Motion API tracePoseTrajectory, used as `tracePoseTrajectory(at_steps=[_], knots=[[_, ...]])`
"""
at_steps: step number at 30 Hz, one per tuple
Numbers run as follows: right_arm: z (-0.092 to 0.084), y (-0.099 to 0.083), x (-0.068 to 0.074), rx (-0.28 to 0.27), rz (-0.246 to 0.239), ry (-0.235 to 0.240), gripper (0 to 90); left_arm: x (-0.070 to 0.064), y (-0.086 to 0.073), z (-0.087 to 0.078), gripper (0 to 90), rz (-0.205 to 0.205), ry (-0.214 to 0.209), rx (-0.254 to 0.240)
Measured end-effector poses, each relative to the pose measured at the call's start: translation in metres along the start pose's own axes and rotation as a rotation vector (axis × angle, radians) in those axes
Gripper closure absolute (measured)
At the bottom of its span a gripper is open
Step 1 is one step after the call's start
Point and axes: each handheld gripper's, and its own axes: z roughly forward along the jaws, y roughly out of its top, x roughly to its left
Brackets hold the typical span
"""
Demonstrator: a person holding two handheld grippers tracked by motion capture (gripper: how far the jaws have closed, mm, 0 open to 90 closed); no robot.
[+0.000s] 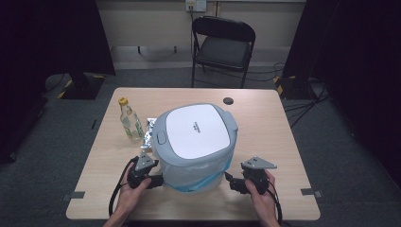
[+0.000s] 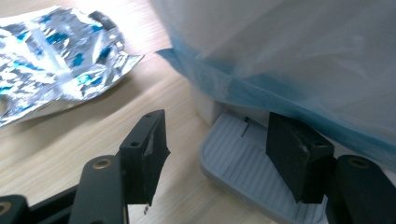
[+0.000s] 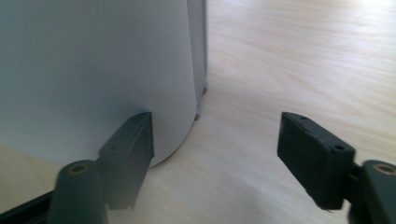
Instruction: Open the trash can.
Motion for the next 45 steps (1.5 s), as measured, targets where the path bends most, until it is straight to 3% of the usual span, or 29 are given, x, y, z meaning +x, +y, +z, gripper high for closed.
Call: tracePoseTrajectory(at_steps=[3,7,10,14,15,19,23,28,31,34,38,39,42,43,44,45], knots=[[0.003,0.001,-0.005,-0.018,0.024,-0.038,30.3,-0.004,0.002,0.003,37.6,0.009,-0.021,-0.001],[0.008,0.005,-0.014,-0.025,0.027,-0.056,29.8,-0.009,0.002,0.008,21.3,0.009,-0.064,0.012],[0.012,0.009,-0.019,-0.027,0.019,-0.063,29.8,-0.012,0.004,0.011,14.7,-0.005,-0.040,0.020],[0.015,0.016,-0.021,-0.023,-0.002,-0.090,31.8,-0.015,0.005,0.013,15.3,0.000,-0.068,0.018],[0.016,0.018,-0.022,-0.025,0.000,-0.093,31.9,-0.017,0.004,0.014,15.3,0.002,-0.098,0.017],[0.020,0.023,-0.028,-0.045,0.021,-0.096,30.7,-0.023,0.006,0.017,17.3,0.006,-0.108,0.006],[0.018,0.021,-0.030,-0.057,0.036,-0.075,24.4,-0.026,0.006,0.019,22.4,0.000,-0.131,0.001],[0.015,0.013,-0.027,-0.042,0.036,-0.028,20.9,-0.027,0.007,0.020,18.5,0.000,-0.122,0.000],[0.015,0.010,-0.023,-0.033,0.022,-0.002,19.6,-0.020,0.006,0.013,18.8,0.030,-0.103,0.011],[0.014,0.009,-0.023,-0.035,0.031,-0.003,19.6,-0.006,0.002,0.002,19.1,-0.014,-0.086,0.002],[0.016,0.009,-0.026,-0.039,0.044,-0.006,19.6,0.020,-0.003,-0.007,19.2,-0.101,-0.013,-0.018],[0.017,0.009,-0.026,-0.037,0.043,-0.006,19.3,0.024,-0.003,-0.006,19.2,-0.104,0.006,-0.020],[0.019,0.009,-0.027,-0.032,0.052,-0.008,18.0,0.027,-0.001,-0.001,19.2,-0.074,0.042,-0.011],[0.019,0.009,-0.027,-0.031,0.057,-0.007,18.1,0.023,0.000,0.008,19.1,-0.020,0.039,-0.042],[0.019,0.008,-0.027,-0.029,0.058,-0.005,18.1,0.021,0.000,0.011,19.0,0.017,0.072,-0.016],[0.020,0.008,-0.028,-0.028,0.061,-0.002,18.2,0.020,0.001,0.015,19.1,0.021,0.092,0.001]])
